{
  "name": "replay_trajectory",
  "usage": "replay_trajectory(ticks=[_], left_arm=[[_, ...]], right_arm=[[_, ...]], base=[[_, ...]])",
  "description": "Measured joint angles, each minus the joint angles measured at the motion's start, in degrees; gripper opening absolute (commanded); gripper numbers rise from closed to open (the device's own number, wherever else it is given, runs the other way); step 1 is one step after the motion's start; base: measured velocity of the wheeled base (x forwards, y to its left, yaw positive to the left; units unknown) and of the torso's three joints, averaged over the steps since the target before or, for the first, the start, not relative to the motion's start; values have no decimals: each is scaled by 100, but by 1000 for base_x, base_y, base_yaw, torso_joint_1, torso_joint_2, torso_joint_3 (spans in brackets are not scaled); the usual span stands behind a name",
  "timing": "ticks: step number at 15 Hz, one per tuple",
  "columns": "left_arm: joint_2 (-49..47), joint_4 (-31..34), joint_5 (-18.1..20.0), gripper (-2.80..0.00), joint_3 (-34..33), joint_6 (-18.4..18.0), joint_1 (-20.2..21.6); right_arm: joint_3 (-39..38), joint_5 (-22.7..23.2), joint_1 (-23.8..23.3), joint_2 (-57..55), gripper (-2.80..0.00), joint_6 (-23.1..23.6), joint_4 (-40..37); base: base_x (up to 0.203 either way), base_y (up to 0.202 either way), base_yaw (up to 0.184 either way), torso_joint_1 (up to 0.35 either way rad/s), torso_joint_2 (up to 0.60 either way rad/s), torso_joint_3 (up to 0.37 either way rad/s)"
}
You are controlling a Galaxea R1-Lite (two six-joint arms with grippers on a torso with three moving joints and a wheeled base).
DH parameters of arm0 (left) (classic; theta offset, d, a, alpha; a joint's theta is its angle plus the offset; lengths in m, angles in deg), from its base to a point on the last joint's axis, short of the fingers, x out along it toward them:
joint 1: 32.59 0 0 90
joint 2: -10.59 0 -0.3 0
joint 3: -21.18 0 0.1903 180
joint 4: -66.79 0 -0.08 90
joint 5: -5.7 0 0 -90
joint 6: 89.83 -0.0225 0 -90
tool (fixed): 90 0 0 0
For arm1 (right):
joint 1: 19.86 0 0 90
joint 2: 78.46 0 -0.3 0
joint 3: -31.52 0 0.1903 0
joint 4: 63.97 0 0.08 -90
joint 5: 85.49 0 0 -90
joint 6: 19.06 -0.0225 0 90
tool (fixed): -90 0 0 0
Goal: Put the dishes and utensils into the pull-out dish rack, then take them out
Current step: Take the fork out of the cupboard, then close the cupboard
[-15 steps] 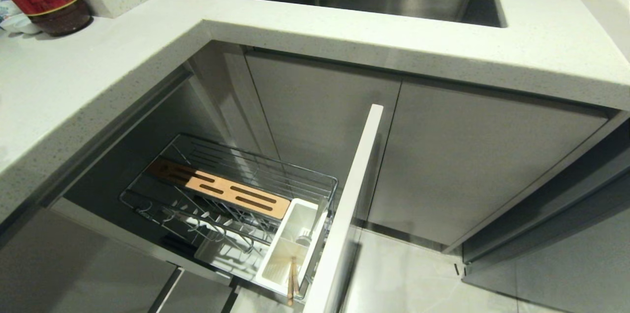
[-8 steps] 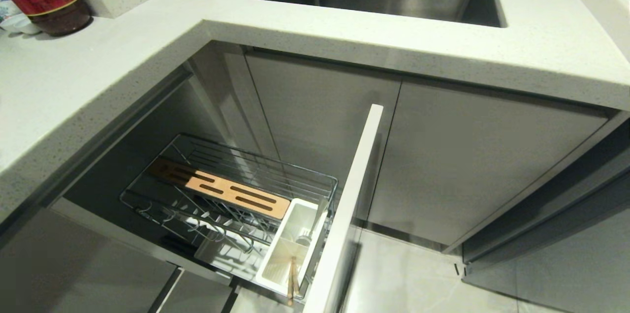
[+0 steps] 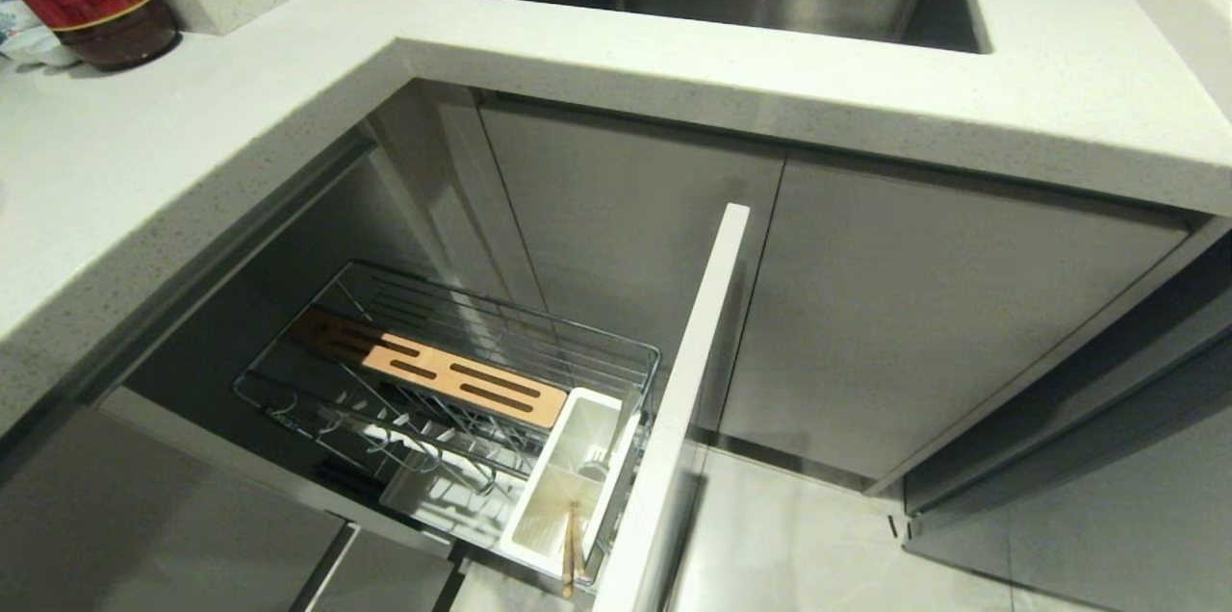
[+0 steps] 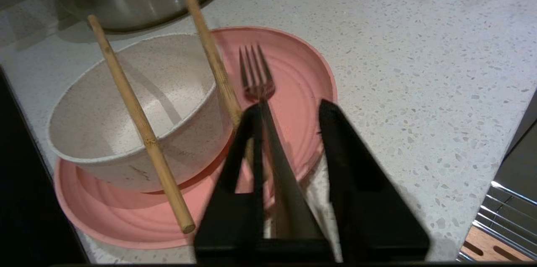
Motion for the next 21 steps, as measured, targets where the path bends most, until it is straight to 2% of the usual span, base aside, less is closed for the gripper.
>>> replay_trajectory(ticks=[7, 10, 11, 13, 17, 19, 21], left_arm=[[5, -77, -5, 0, 102, 11, 0], [41, -79, -11, 0, 362, 213, 0], [57, -83, -13, -280, 502, 241, -4], [68, -75, -13, -280, 751, 264, -23], [-24, -49, 2, -280, 1856, 394, -300], [-185, 86, -7, -280, 2593, 672, -494], [-432, 530, -27, -280, 3504, 1070, -735]], right_arm=[[0, -2, 0, 0, -280, -2, -1], [0, -2, 0, 0, -280, -2, 0], [0, 0, 0, 0, -280, -2, -2], [0, 0, 0, 0, -280, -1, 0], [0, -2, 0, 0, -280, -2, 0], [0, -2, 0, 0, -280, -2, -2], [0, 0, 0, 0, -280, -2, -1]], base=[[0, 0, 0, 0, 0, 0], [0, 0, 0, 0, 0, 0], [0, 0, 0, 0, 0, 0], [0, 0, 0, 0, 0, 0], [0, 0, 0, 0, 0, 0], [0, 0, 0, 0, 0, 0], [0, 0, 0, 0, 0, 0]])
